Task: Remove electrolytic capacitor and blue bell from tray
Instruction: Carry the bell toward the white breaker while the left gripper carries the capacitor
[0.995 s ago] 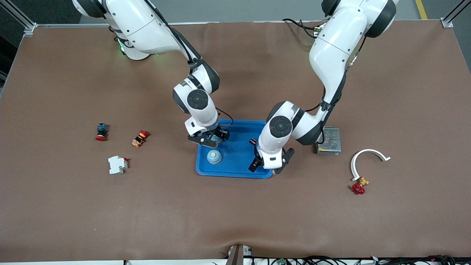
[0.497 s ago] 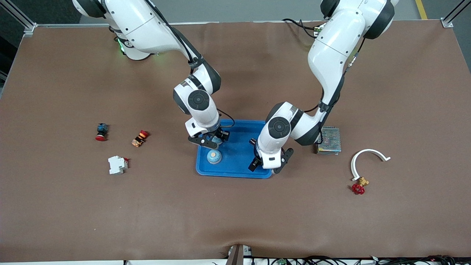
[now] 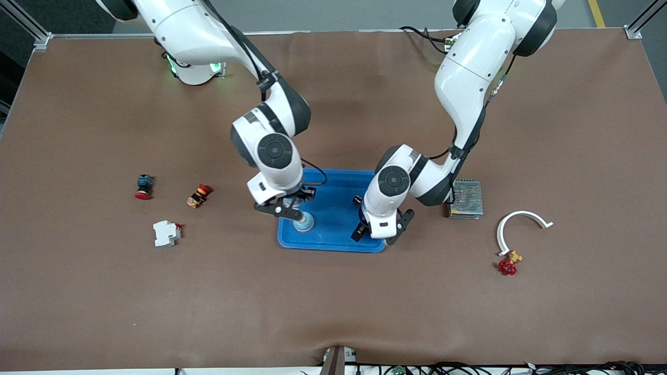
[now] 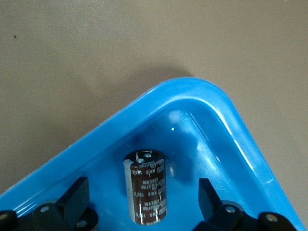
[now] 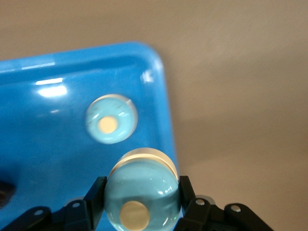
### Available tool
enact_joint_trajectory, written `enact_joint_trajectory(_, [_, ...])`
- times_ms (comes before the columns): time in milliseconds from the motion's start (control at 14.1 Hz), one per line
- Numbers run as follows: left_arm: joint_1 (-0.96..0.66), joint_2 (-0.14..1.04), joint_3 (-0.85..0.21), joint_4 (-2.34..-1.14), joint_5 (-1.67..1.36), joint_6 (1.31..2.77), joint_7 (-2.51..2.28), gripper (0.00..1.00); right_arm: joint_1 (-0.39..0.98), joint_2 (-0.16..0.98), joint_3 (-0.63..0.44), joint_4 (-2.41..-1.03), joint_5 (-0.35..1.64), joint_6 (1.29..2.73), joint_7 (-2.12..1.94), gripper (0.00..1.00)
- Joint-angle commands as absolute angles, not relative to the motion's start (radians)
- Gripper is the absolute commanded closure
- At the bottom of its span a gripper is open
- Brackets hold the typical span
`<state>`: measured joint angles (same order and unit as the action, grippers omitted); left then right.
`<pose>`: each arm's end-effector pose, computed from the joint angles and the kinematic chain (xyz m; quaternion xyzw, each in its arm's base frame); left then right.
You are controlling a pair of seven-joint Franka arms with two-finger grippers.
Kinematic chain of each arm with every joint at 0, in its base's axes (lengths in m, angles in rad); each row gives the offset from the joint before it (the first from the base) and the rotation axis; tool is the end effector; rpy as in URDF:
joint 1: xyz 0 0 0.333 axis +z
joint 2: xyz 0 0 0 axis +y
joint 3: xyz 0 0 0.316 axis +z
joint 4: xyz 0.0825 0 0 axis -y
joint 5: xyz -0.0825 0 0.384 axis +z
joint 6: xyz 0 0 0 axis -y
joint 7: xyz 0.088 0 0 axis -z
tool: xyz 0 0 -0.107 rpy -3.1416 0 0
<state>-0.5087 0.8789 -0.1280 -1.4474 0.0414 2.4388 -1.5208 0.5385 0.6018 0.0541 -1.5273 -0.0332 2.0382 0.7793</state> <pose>0.5995 -0.4206 0.1751 0.8971 0.4366 -0.0013 0.0684 0.5800 0.3816 0.2992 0.9950 -0.0890 -0.0354 0.0277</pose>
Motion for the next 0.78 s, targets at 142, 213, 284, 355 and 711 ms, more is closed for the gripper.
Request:
enact_joint_trajectory(142, [-0.522,0.884,-0.114,-1.434,0.044,2.441,-1.543,0.37,0.408,0.531,0.069,-1.551,-0.046,1.982,0.514,1.00])
enact_joint_trajectory(213, [-0.520,0.882,-0.115,-1.433,0.044,2.441,-1.543,0.45,0.375,0.520,0.069,-1.565,-0.046,1.982,0.450,1.00])
enact_joint_trajectory(284, [-0.520,0.882,-0.114,-1.431,0.044,2.441,-1.543,0.55,0.339,0.512,0.069,-1.575,-0.046,1.983,0.381,1.00])
enact_joint_trajectory(355, [-0.519,0.882,-0.114,-1.431,0.044,2.441,-1.543,0.67,0.310,0.511,0.069,-1.578,-0.046,1.983,0.312,1.00])
enact_joint_trajectory(711, [-0.518,0.868,-0.100,-1.427,0.044,2.434,-1.540,0.83,0.186,0.483,0.067,-1.611,-0.046,1.991,0.039,1.00])
